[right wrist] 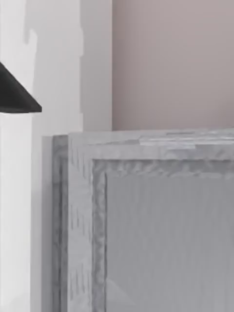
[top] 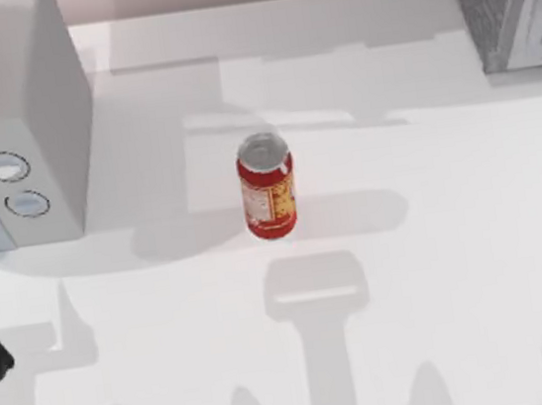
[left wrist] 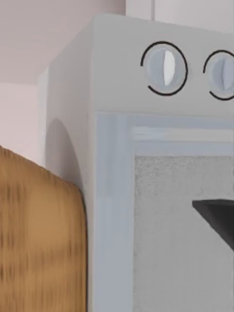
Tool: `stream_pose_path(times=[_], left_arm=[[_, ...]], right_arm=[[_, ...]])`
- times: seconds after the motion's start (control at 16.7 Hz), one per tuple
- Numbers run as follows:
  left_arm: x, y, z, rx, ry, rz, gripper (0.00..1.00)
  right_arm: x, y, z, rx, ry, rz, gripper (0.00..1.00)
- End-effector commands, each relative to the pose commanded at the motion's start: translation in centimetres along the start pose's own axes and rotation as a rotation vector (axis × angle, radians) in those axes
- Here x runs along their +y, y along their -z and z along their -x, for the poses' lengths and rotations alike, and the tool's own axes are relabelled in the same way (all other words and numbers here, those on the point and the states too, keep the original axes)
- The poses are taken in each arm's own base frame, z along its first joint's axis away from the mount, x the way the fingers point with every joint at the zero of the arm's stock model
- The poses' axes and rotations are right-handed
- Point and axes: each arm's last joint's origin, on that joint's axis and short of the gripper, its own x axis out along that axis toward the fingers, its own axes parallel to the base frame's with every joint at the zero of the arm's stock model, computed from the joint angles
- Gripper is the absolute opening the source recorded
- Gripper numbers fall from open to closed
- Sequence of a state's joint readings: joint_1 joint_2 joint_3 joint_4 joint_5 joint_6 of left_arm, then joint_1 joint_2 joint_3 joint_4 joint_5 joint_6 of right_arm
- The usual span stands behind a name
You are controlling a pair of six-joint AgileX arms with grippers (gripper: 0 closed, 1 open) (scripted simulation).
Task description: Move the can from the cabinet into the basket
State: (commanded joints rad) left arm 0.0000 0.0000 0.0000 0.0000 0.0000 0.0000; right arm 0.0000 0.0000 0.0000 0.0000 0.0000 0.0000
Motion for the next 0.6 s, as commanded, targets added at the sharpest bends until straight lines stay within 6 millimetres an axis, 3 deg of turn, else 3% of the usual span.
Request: stream_pose_path(times=[0.3,0.6], left_arm=[[-0.2,-0.5,-0.2,-0.003,0.003,0.001,1.00],[-1.3,-2.9,-2.1,-0.004,0.006,0.004,1.00]], right_arm=[[0.0,0.0,0.0,0.000,0.000,0.000,1.00],[0.0,0.0,0.0,0.000,0.000,0.000,1.00]])
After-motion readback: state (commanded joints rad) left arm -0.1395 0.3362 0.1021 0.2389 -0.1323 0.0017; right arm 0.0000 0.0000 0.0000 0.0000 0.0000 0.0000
